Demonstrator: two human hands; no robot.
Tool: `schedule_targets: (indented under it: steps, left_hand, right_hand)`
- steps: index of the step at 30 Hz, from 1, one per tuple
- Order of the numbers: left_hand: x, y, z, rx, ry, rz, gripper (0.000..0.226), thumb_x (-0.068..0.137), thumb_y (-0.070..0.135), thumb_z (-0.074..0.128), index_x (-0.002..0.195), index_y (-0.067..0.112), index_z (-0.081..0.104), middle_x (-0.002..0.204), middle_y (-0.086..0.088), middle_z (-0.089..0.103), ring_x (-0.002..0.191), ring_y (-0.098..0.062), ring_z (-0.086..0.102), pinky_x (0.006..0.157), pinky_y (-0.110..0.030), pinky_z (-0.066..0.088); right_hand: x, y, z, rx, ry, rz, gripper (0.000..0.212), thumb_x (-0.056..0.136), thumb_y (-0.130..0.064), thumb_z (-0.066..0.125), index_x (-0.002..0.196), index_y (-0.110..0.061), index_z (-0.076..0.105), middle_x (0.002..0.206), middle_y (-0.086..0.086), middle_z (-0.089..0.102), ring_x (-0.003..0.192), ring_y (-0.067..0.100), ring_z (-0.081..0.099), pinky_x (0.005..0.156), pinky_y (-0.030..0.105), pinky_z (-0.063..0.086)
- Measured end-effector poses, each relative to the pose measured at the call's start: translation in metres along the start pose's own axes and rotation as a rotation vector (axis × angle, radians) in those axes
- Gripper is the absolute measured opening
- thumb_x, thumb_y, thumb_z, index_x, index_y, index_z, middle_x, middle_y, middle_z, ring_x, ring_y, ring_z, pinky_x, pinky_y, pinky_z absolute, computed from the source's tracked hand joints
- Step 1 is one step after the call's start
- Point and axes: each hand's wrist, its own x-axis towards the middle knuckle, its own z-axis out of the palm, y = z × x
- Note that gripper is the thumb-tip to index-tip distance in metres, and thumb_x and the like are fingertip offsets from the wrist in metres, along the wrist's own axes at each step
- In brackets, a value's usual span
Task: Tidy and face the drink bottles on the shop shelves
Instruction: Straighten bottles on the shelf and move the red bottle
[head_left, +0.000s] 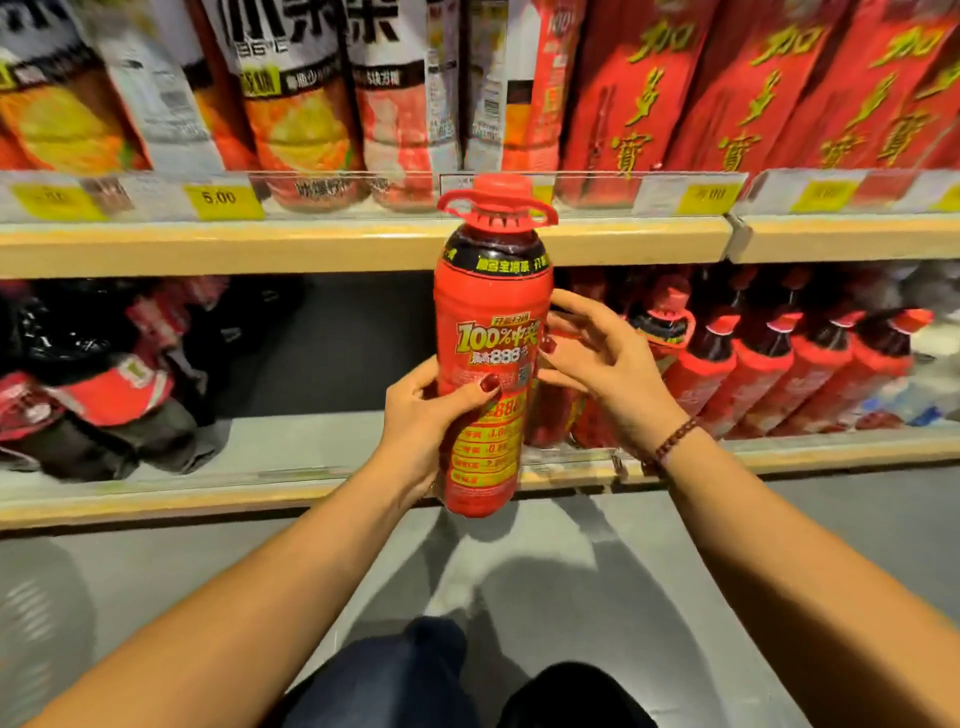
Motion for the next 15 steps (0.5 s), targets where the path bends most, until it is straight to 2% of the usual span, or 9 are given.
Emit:
schedule_targets:
  steps: [1,3,5,7,9,13,15]
  left_hand:
    - [0.0,-0.005,-0.002,0.017,-0.001,-0.006,0.034,0.055,0.02,0.085,0.088,0.021,0.075,0.088,-0.003,0.076,0.081,-0.019,0.072,0.067,-0.028,0.056]
    - [0.002,-0.015,-0.004,0.057,-0.012,-0.011,0.034,0.056,0.018,0.085,0.089,0.021,0.075,0.088,-0.003,0.076,0.081,-0.018,0.071,0.067,-0.027,0.056]
    - [0.005,-0.023,-0.007,0.105,-0.021,-0.008,0.039,0.055,0.021,0.087,0.091,0.021,0.075,0.089,-0.003,0.076,0.081,-0.016,0.071,0.067,-0.024,0.055]
    - [0.012,-0.028,-0.011,0.173,-0.024,-0.005,0.043,0.052,0.028,0.087,0.093,0.025,0.074,0.091,0.0,0.076,0.084,-0.013,0.071,0.067,-0.022,0.055]
    - [0.022,-0.032,-0.015,0.257,-0.014,-0.006,0.047,0.049,0.033,0.091,0.093,0.029,0.074,0.093,0.003,0.076,0.089,-0.012,0.071,0.073,-0.024,0.055]
    - [0.043,-0.041,-0.02,0.326,-0.002,0.006,0.042,0.056,0.013,0.088,0.09,0.034,0.073,0.092,0.004,0.076,0.091,-0.013,0.07,0.08,-0.031,0.054]
    - [0.049,-0.045,-0.02,0.35,0.014,0.006,0.045,0.056,0.011,0.087,0.09,0.036,0.073,0.091,0.006,0.075,0.09,-0.01,0.07,0.081,-0.032,0.054]
  right_hand:
    - [0.007,-0.005,0.001,-0.025,-0.011,-0.011,0.052,0.08,-0.006,0.067,0.129,-0.013,0.05,0.125,0.012,0.059,0.118,0.02,0.056,0.089,0.034,0.053]
    - [0.017,-0.011,0.007,-0.096,-0.03,-0.023,0.047,0.073,-0.018,0.075,0.116,-0.018,0.055,0.11,0.001,0.065,0.103,0.011,0.062,0.078,0.023,0.054]
    - [0.026,-0.011,0.013,-0.14,0.0,-0.016,0.051,0.065,-0.014,0.083,0.108,-0.012,0.056,0.102,-0.001,0.066,0.093,0.009,0.064,0.076,0.019,0.054]
    - [0.033,-0.005,0.016,-0.168,0.01,-0.006,0.059,0.059,-0.007,0.087,0.11,-0.006,0.057,0.106,0.005,0.067,0.097,0.014,0.065,0.084,0.024,0.053]
    - [0.04,-0.001,0.017,-0.195,-0.018,-0.017,0.067,0.056,-0.005,0.089,0.116,-0.005,0.058,0.109,0.005,0.068,0.099,0.013,0.065,0.086,0.022,0.052]
    - [0.05,0.002,0.019,-0.295,-0.077,-0.086,0.064,0.053,-0.006,0.09,0.111,-0.01,0.063,0.102,-0.004,0.07,0.093,0.001,0.065,0.083,0.017,0.052]
    - [0.053,0.005,0.018,-0.306,-0.09,-0.083,0.061,0.054,-0.005,0.09,0.109,-0.008,0.065,0.101,-0.002,0.071,0.095,0.004,0.066,0.085,0.023,0.054]
